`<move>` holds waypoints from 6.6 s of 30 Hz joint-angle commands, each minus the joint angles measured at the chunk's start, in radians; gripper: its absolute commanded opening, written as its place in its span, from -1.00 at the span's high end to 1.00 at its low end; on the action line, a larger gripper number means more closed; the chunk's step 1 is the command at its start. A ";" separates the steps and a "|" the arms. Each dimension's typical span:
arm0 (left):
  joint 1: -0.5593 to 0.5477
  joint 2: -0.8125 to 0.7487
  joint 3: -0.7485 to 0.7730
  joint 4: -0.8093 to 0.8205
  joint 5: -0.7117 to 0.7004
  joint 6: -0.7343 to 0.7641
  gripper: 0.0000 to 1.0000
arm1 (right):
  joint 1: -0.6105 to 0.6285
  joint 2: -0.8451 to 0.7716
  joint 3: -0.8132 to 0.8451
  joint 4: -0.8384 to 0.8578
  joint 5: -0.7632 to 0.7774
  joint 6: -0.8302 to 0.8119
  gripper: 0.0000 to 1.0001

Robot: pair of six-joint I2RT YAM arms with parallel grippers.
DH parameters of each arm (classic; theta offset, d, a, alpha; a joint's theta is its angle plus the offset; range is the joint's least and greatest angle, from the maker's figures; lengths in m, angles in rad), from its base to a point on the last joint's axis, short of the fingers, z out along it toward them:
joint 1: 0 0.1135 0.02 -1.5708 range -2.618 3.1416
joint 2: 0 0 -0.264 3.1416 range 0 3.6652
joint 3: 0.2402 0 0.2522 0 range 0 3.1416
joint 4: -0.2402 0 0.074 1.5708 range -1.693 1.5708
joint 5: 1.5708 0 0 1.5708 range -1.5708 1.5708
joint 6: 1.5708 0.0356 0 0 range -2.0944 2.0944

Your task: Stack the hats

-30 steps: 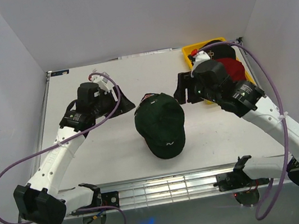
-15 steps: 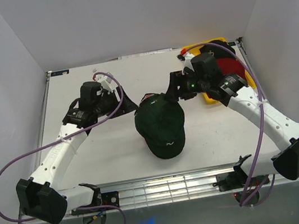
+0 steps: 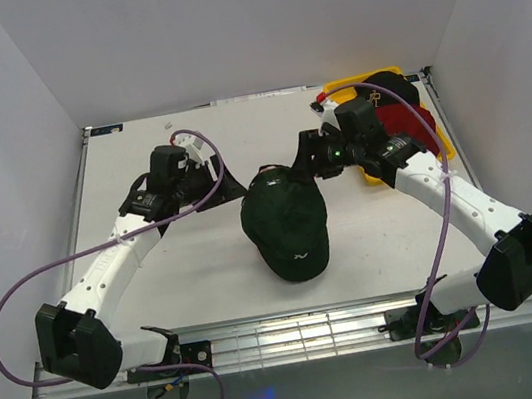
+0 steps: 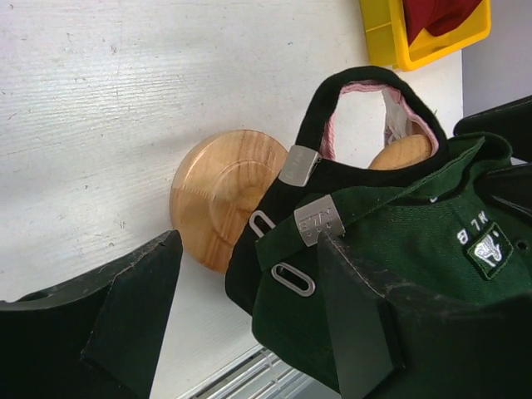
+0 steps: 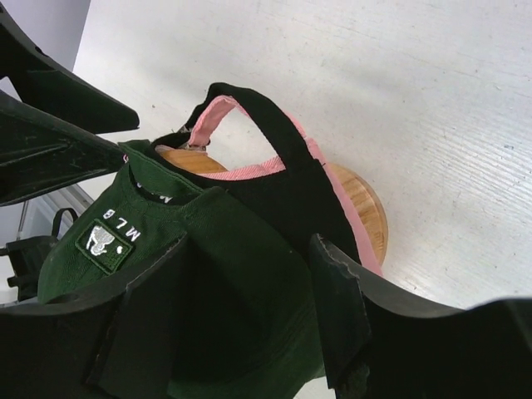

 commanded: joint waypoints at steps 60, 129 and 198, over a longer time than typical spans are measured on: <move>-0.009 0.063 0.176 -0.019 0.132 0.197 -0.68 | -0.005 0.053 0.109 0.083 -0.056 -0.048 -0.10; -0.222 0.154 0.174 -0.083 -0.357 0.062 -0.25 | -0.002 0.033 -0.141 0.130 0.225 -0.168 0.67; -0.251 -0.124 0.032 -0.220 -0.616 -0.019 -0.91 | -0.002 0.072 0.166 0.043 0.154 -0.128 -0.04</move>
